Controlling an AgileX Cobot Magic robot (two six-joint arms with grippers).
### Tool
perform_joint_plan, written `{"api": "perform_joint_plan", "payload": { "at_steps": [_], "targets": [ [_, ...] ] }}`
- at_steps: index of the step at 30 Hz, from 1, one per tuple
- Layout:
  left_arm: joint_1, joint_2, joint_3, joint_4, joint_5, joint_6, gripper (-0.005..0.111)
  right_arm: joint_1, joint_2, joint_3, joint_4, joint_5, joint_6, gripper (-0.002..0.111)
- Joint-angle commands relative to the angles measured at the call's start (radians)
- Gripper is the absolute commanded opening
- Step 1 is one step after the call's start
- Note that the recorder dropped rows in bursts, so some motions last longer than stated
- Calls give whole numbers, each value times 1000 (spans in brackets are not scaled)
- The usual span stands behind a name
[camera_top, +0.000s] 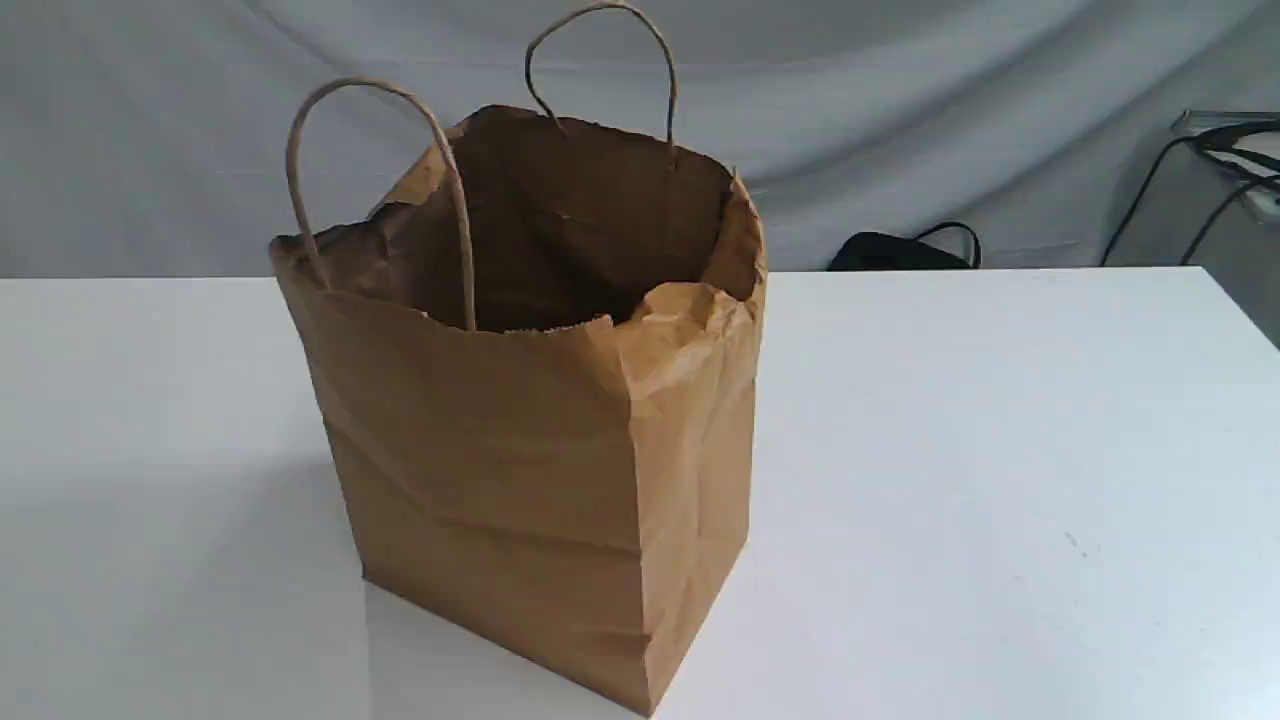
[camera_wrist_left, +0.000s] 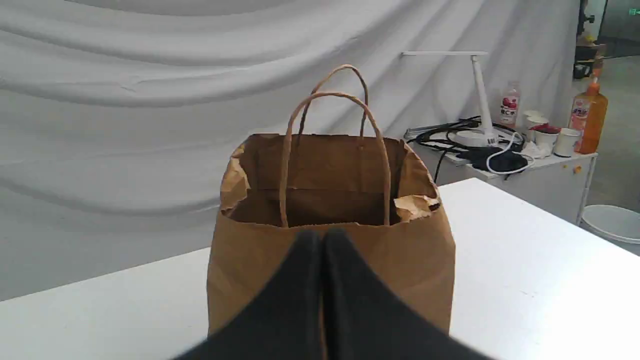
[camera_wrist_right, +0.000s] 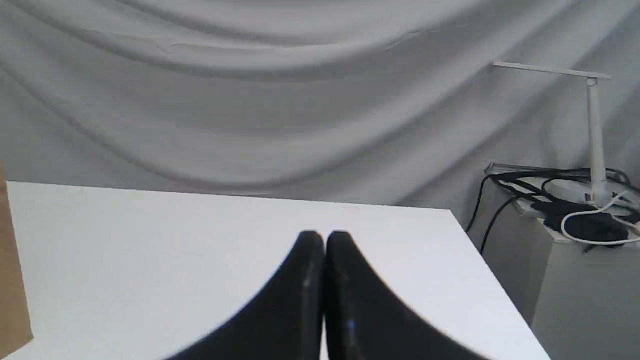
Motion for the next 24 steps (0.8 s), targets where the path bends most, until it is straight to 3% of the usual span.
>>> {"api": "perform_joint_plan", "payload": {
  "at_steps": [1, 24],
  "targets": [
    [3, -6, 8, -4, -1, -10, 0, -6, -6, 3, 59, 8, 11, 0],
    [3, -6, 8, -4, -1, -10, 0, -6, -6, 3, 61, 8, 8, 0]
  ]
}}
